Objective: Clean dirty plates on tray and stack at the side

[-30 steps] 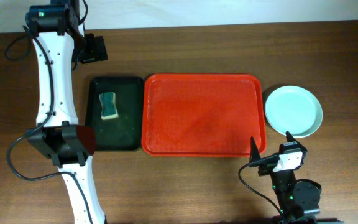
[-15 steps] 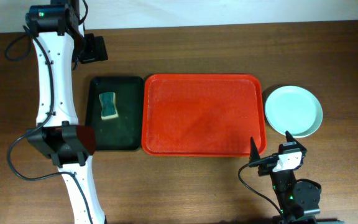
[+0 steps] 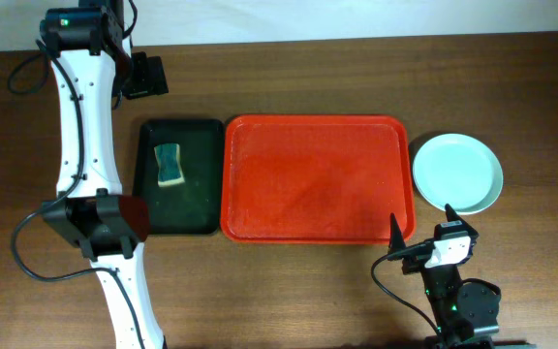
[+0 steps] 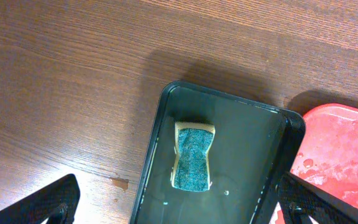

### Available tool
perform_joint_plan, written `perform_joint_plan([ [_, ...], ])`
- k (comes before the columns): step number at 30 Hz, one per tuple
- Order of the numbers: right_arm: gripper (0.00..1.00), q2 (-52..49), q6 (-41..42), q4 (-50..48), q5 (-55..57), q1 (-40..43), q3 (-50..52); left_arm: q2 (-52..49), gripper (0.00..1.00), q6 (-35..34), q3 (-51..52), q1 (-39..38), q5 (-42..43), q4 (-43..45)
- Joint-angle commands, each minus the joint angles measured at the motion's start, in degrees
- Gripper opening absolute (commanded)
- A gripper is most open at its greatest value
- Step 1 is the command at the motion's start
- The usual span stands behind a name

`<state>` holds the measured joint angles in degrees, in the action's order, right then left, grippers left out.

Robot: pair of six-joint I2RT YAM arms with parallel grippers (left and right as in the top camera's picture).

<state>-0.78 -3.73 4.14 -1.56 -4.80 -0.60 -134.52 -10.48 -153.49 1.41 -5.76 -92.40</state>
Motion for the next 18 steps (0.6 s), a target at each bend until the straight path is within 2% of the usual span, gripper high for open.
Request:
perform_joint_plan([
  [1, 0.98, 0.57, -0.35, 0.20, -1.16, 0.42, 0.28, 0.17, 0.99, -0.15, -0.37, -0.22, 0.42, -0.09],
  [11, 0.98, 0.57, -0.35, 0.17, -1.16, 0.42, 0.28, 1.16, 0.99, -0.15, -1.86, -2.93, 0.22, -0.09],
  [18, 0.98, 0.57, -0.35, 0.20, -1.18, 0.42, 0.28, 2.62, 0.99, -0.15, -15.52, -9.07, 0.22, -0.09],
])
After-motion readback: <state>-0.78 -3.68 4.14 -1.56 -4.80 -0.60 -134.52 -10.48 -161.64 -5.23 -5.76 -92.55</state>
